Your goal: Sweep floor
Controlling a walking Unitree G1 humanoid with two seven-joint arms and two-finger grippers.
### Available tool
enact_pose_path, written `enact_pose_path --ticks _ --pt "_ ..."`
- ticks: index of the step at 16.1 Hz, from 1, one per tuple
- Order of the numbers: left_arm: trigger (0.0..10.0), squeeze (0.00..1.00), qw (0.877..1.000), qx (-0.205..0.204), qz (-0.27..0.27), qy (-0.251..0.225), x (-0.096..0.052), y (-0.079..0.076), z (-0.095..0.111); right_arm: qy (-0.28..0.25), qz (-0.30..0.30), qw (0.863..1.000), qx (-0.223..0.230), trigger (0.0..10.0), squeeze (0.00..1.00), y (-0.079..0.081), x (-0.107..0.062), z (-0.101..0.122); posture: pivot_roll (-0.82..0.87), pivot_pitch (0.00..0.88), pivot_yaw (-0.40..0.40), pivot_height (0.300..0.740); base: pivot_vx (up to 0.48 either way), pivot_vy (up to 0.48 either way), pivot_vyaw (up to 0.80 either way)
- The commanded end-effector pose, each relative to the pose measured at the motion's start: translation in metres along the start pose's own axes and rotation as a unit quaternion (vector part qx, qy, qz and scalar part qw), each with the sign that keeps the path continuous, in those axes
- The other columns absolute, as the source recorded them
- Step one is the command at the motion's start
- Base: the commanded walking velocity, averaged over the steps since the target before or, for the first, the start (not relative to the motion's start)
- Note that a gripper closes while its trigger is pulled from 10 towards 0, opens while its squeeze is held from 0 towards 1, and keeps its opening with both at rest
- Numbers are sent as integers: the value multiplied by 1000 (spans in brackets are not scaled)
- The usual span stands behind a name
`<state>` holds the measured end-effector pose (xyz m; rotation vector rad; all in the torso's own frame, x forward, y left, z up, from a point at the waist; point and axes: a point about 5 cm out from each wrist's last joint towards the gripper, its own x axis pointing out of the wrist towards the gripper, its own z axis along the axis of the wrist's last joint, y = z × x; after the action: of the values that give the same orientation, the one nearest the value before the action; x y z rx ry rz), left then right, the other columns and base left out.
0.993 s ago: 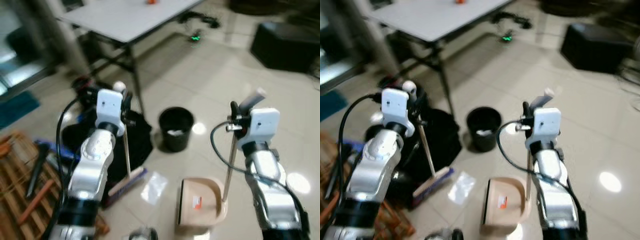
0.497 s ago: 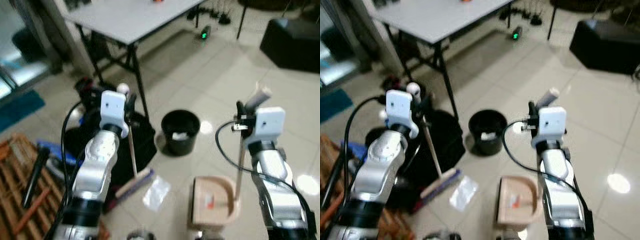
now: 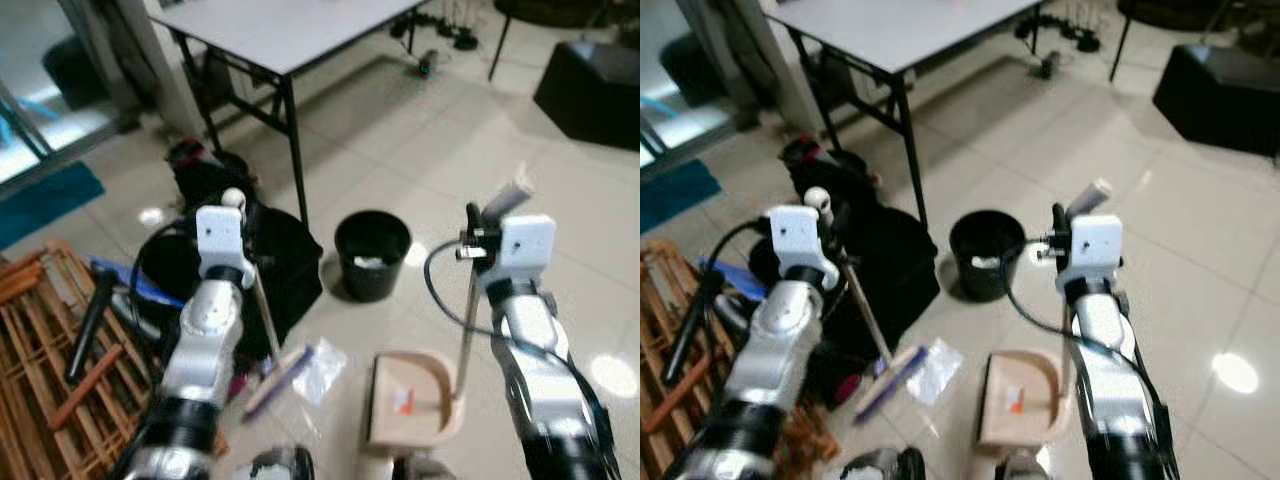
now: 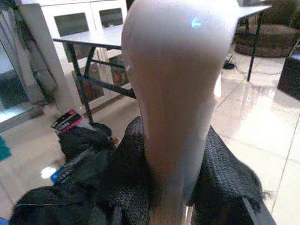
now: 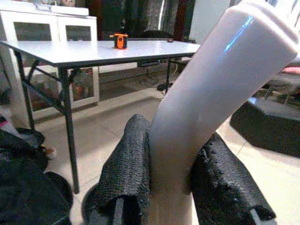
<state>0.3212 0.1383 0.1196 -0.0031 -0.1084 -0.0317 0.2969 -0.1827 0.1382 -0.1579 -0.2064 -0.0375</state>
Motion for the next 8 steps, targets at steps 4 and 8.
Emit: enact_pose_path --ticks 4,8 --pt "10000 0 998 7 0 -65 10 -9 12 -54 16 998 -30 10000 0 3 8 6 -20 279 97 740 0 0 0" --pt "10000 0 990 14 -29 -136 20 -26 25 -81 6 994 -77 10000 0 -2 9 -8 -4 383 115 740 0 0 0"
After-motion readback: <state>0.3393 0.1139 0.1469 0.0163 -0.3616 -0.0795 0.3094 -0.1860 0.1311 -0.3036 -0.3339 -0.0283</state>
